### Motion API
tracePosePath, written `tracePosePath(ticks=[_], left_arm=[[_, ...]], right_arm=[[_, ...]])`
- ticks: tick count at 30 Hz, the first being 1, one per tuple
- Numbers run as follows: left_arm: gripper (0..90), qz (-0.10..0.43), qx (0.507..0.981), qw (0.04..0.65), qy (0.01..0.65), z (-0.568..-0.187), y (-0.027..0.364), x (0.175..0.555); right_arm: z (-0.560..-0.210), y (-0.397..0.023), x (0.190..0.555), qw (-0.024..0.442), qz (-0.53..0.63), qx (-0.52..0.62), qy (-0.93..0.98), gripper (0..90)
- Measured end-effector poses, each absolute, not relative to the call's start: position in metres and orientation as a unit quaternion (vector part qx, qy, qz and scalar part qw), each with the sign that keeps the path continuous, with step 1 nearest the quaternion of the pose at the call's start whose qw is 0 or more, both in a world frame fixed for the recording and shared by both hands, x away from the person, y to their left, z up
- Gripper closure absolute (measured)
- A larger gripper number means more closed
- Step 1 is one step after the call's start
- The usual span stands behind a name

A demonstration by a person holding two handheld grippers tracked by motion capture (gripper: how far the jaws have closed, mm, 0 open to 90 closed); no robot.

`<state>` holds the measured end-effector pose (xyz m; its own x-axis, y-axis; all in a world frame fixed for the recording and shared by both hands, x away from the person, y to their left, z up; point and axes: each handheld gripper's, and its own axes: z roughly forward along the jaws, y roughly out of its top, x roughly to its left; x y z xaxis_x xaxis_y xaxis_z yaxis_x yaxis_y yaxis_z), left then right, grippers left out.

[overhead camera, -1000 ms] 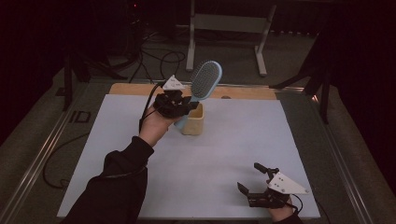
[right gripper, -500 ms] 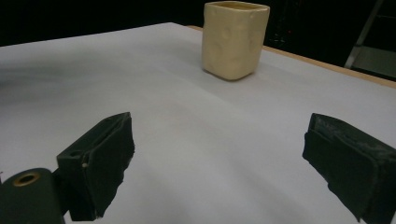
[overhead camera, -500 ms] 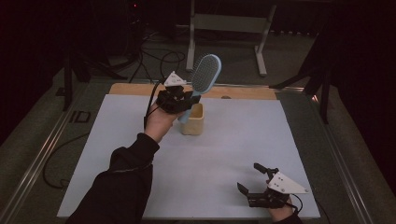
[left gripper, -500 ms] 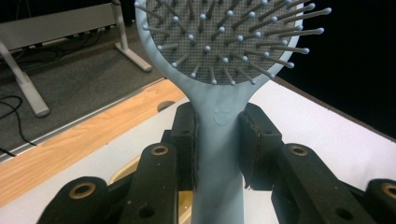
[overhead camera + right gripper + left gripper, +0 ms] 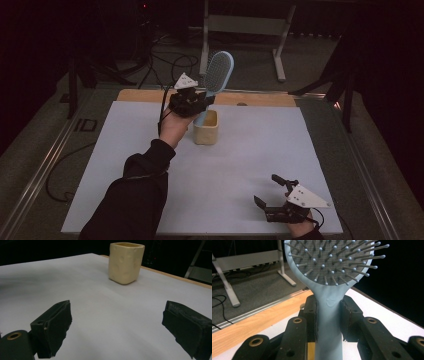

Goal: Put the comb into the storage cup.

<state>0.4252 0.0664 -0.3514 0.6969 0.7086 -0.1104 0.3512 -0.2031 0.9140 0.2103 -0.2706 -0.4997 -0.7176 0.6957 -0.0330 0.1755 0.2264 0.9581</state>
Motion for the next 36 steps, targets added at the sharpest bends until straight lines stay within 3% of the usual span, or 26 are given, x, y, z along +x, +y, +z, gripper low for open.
tracePosePath(ticks=[20, 36], left_arm=[[70.0, 0.18, 0.708, 0.594, 0.337, -0.368, 0.063, 0.447], [70.0, 0.203, 0.692, 0.606, 0.336, -0.4, 0.061, 0.455]], right_arm=[[-0.501, -0.27, 0.211, 0.23, 0.551, 0.293, 0.747, 8.6], [-0.502, -0.27, 0.213, 0.228, 0.551, 0.292, 0.747, 8.6]])
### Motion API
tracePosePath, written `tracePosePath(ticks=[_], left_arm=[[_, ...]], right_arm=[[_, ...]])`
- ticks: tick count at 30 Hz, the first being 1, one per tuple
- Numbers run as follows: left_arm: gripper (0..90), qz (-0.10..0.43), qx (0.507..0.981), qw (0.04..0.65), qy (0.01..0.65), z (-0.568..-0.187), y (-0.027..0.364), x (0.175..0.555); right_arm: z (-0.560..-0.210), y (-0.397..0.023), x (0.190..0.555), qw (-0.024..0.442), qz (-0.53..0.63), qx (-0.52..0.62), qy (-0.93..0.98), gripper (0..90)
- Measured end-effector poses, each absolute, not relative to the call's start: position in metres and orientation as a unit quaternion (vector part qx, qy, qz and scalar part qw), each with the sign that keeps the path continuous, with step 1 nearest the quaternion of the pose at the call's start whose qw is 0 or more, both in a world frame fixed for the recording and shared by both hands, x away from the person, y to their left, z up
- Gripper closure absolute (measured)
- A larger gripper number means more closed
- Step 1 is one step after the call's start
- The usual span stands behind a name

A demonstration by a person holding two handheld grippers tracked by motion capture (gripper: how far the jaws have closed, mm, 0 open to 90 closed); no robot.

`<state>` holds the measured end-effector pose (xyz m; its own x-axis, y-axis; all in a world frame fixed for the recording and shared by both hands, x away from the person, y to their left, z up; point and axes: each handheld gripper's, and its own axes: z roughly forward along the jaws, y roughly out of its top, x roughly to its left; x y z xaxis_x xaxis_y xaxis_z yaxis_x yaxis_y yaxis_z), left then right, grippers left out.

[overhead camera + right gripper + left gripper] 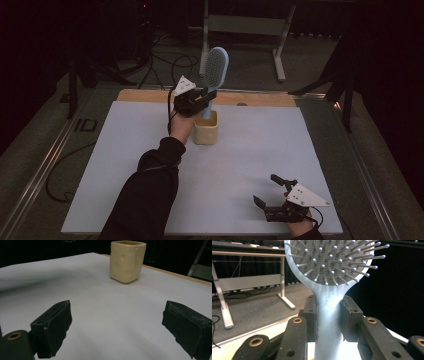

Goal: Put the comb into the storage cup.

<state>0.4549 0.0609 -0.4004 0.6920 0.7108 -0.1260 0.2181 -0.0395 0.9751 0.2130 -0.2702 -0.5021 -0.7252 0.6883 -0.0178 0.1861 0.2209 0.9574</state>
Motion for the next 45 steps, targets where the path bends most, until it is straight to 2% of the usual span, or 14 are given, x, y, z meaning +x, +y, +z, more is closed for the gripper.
tracePosePath(ticks=[18, 39, 40, 42, 44, 45], left_arm=[[69.9, 0.231, 0.696, 0.596, 0.326, -0.433, 0.059, 0.45], [68.4, 0.21, 0.7, 0.604, 0.319, -0.461, 0.069, 0.44], [64.5, 0.201, 0.701, 0.607, 0.316, -0.461, 0.07, 0.441], [34.8, 0.197, 0.712, 0.593, 0.32, -0.462, 0.068, 0.44], [18.5, 0.202, 0.727, 0.583, 0.302, -0.464, 0.066, 0.438], [14.1, 0.2, 0.734, 0.578, 0.296, -0.464, 0.066, 0.438]], right_arm=[[-0.502, -0.27, 0.213, 0.227, 0.551, 0.292, 0.748, 8.7], [-0.503, -0.268, 0.214, 0.222, 0.546, 0.29, 0.754, 8.7], [-0.504, -0.268, 0.214, 0.222, 0.547, 0.29, 0.753, 8.7], [-0.503, -0.268, 0.214, 0.222, 0.547, 0.29, 0.753, 8.7], [-0.503, -0.268, 0.214, 0.221, 0.547, 0.289, 0.754, 8.7], [-0.504, -0.268, 0.214, 0.221, 0.546, 0.291, 0.754, 8.7]])
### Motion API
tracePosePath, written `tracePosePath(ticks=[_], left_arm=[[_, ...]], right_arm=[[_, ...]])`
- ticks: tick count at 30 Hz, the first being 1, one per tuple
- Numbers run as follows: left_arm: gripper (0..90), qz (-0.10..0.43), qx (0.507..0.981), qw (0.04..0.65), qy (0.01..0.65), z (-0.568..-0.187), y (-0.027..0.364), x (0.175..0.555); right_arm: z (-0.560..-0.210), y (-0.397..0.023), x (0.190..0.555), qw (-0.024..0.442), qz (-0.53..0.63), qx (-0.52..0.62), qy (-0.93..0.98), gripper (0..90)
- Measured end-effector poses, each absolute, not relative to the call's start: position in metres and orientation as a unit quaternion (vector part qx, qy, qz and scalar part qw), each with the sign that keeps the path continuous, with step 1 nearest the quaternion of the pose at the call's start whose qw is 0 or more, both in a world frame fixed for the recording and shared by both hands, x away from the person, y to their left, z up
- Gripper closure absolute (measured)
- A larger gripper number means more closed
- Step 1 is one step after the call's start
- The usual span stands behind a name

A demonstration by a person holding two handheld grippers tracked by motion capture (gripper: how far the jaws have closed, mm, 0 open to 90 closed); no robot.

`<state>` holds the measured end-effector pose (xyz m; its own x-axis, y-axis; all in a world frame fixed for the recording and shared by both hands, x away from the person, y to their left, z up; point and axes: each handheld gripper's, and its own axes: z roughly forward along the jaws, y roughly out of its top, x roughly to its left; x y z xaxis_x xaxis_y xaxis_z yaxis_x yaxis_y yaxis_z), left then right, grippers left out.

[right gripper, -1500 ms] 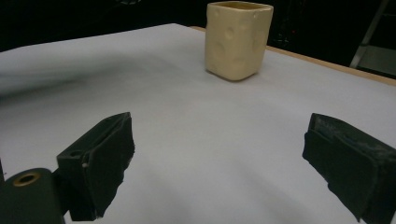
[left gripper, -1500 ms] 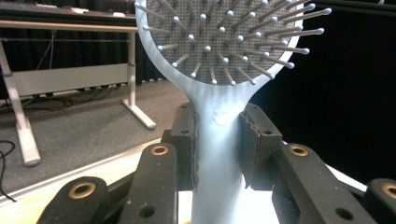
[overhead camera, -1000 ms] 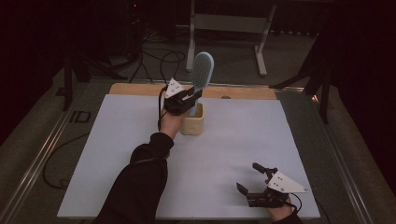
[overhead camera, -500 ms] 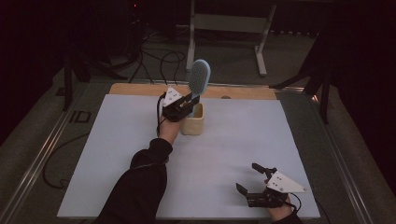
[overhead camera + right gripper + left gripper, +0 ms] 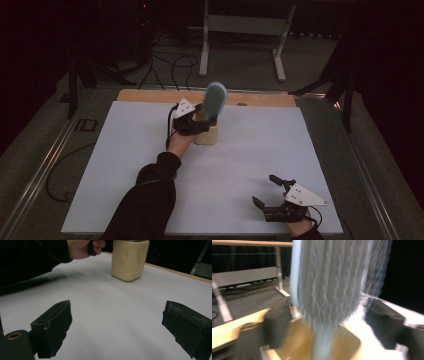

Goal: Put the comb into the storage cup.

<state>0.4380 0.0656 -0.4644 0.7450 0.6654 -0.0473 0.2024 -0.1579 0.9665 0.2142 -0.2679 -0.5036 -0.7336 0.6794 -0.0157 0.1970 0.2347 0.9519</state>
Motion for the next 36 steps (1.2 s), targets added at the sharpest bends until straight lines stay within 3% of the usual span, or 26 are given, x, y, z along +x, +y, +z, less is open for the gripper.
tracePosePath(ticks=[4, 36], left_arm=[[0.1, 0.185, 0.74, 0.581, 0.284, -0.463, 0.065, 0.436], [0.0, 0.135, 0.768, 0.569, 0.261, -0.441, 0.076, 0.438]], right_arm=[[-0.503, -0.268, 0.214, 0.222, 0.546, 0.29, 0.754, 8.7], [-0.504, -0.269, 0.216, 0.22, 0.548, 0.295, 0.751, 8.7]])
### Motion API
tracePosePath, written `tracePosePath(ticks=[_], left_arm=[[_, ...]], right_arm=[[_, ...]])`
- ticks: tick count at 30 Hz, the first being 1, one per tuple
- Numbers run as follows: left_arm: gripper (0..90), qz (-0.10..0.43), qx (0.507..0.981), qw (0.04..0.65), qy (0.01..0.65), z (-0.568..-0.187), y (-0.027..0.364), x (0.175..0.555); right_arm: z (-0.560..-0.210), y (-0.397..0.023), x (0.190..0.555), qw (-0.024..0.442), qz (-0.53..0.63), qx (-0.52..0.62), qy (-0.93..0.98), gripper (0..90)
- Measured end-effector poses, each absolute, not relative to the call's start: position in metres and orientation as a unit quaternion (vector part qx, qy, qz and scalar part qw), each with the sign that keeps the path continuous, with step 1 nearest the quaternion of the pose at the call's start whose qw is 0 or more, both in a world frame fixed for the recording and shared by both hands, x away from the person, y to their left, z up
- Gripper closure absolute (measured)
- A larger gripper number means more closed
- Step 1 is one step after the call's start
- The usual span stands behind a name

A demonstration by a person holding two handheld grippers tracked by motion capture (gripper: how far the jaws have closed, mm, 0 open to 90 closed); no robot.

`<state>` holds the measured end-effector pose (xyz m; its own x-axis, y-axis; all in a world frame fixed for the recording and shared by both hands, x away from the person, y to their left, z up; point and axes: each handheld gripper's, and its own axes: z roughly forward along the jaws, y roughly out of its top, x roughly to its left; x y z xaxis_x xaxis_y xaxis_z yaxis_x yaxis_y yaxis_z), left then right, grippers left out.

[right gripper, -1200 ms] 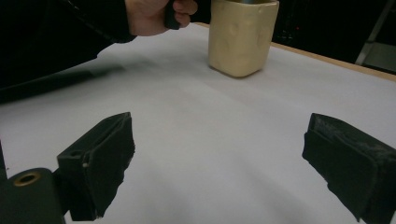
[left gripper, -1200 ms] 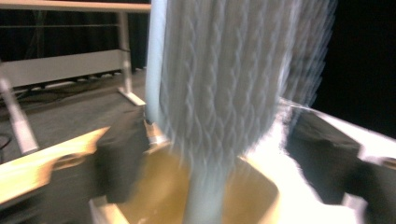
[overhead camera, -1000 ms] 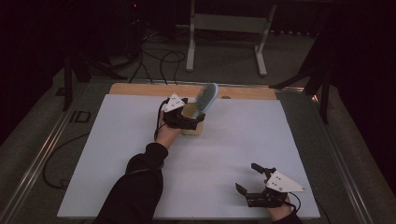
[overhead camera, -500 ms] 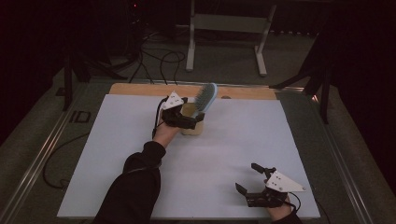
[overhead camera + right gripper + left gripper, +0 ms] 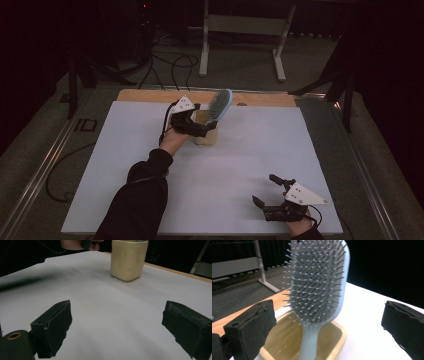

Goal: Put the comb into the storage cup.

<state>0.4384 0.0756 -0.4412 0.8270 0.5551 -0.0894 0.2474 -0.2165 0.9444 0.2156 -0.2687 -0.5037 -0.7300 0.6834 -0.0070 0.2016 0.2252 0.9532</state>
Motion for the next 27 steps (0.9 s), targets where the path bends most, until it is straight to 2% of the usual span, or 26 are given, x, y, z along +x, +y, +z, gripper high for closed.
tracePosePath(ticks=[16, 27], left_arm=[[0.0, 0.105, 0.788, 0.559, 0.235, -0.428, 0.089, 0.432], [0.0, 0.106, 0.796, 0.553, 0.224, -0.418, 0.1, 0.423]], right_arm=[[-0.504, -0.267, 0.217, 0.22, 0.546, 0.293, 0.754, 8.7], [-0.503, -0.267, 0.217, 0.222, 0.545, 0.292, 0.754, 8.7]])
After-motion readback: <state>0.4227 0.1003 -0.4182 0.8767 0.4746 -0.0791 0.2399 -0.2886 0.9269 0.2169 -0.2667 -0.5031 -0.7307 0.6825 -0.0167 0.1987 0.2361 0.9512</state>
